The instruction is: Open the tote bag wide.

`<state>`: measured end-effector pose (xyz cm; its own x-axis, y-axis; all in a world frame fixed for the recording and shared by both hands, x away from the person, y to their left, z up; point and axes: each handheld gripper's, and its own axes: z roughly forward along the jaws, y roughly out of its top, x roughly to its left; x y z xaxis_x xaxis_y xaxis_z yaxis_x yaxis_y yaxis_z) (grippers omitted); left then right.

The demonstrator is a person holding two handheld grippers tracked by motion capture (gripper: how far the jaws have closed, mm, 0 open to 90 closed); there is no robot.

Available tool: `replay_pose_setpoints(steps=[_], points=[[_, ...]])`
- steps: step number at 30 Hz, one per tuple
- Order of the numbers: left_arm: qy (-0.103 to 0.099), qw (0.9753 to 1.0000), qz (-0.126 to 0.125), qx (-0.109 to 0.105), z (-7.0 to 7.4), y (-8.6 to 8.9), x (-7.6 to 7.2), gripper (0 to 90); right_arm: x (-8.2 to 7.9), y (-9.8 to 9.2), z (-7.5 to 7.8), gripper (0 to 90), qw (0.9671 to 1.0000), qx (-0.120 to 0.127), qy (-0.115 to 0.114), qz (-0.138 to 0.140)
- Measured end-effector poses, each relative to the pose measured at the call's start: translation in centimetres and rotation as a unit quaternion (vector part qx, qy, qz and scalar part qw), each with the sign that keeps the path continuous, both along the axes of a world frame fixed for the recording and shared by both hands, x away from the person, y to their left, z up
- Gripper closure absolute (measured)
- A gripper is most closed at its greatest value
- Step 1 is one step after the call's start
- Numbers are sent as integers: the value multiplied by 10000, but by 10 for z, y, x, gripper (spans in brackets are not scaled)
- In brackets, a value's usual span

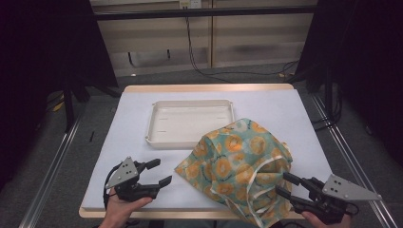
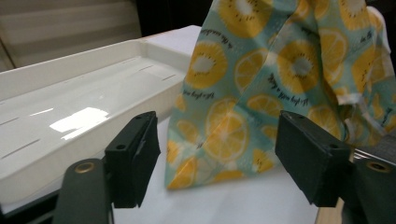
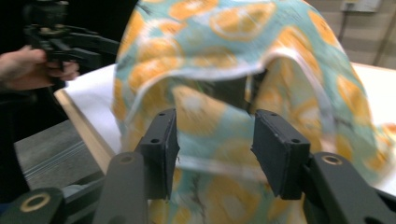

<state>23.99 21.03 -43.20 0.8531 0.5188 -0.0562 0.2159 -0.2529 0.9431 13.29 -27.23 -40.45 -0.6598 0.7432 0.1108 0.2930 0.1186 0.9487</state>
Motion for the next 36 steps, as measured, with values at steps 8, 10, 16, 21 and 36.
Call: replay_pose_setpoints(steps=[8,10,16,21,36], points=[[-22,9996,-268,-22,13,-29,-9,393,9,26,12,579,9979,-103,-119,633],[-125,9989,-458,35,15,-35,-16,407,11,33,8,579,9970,-100,-86,765],[-82,9953,-957,98,15,-59,-24,491,15,47,-1,559,9946,-323,129,973],[-5,9926,-1213,96,15,-80,-19,493,18,54,-9,549,9928,-314,308,1114],[101,9851,-1689,315,16,-122,-10,723,27,76,-34,755,9798,-616,797,1727]])
